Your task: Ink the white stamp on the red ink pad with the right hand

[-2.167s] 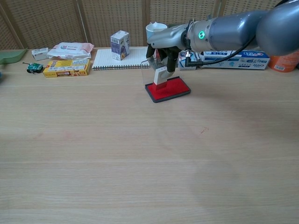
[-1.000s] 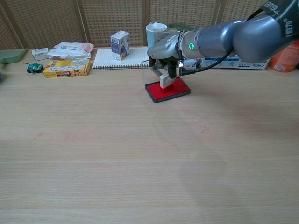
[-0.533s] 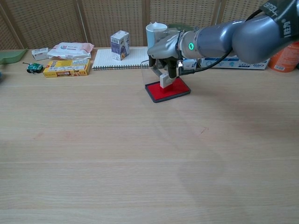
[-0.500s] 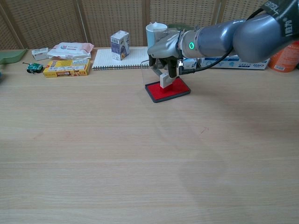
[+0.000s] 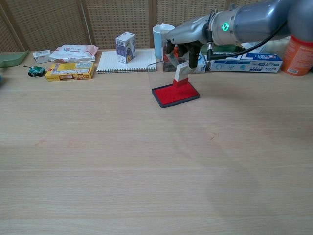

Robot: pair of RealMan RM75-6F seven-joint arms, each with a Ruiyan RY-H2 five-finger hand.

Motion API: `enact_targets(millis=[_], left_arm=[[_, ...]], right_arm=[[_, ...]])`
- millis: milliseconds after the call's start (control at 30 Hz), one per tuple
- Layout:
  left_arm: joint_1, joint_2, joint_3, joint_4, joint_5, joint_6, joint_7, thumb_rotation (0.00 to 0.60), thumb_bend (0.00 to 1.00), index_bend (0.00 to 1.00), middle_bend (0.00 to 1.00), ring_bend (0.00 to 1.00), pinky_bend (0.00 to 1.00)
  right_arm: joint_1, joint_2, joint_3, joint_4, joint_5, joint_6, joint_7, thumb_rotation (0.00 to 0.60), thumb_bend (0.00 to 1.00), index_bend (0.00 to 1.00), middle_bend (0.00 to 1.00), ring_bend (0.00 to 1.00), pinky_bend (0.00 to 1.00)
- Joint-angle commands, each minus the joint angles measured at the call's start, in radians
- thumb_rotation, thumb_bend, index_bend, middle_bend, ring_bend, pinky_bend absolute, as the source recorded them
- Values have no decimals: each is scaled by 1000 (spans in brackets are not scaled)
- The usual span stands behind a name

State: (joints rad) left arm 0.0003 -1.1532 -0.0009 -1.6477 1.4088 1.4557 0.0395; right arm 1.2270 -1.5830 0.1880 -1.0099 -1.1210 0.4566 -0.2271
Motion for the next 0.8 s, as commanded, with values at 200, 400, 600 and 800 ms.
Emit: enact_targets(millis=[200, 400, 600, 800], left_arm=[[5, 11, 6, -21, 30, 21, 7, 188, 117, 369, 401, 291, 182], [2, 11, 9, -35, 46, 23, 17, 185, 117, 370, 402, 291, 182], [-1, 12, 9, -42, 54, 23, 21, 189, 116, 369, 401, 291, 182], [1, 14, 12, -47, 56, 24, 22, 191, 117, 369, 401, 291, 182]], right_arm=[[-104, 231, -68, -331, 80, 96, -93, 600, 456, 712, 1000, 1000, 1000], [-150, 302, -129, -470, 100, 143, -142, 600, 453, 712, 1000, 1000, 1000], [-187, 323, -188, -547, 94, 184, -193, 600, 453, 712, 1000, 1000, 1000], [-219, 304, -226, -556, 106, 217, -225, 600, 450, 711, 1000, 1000, 1000]])
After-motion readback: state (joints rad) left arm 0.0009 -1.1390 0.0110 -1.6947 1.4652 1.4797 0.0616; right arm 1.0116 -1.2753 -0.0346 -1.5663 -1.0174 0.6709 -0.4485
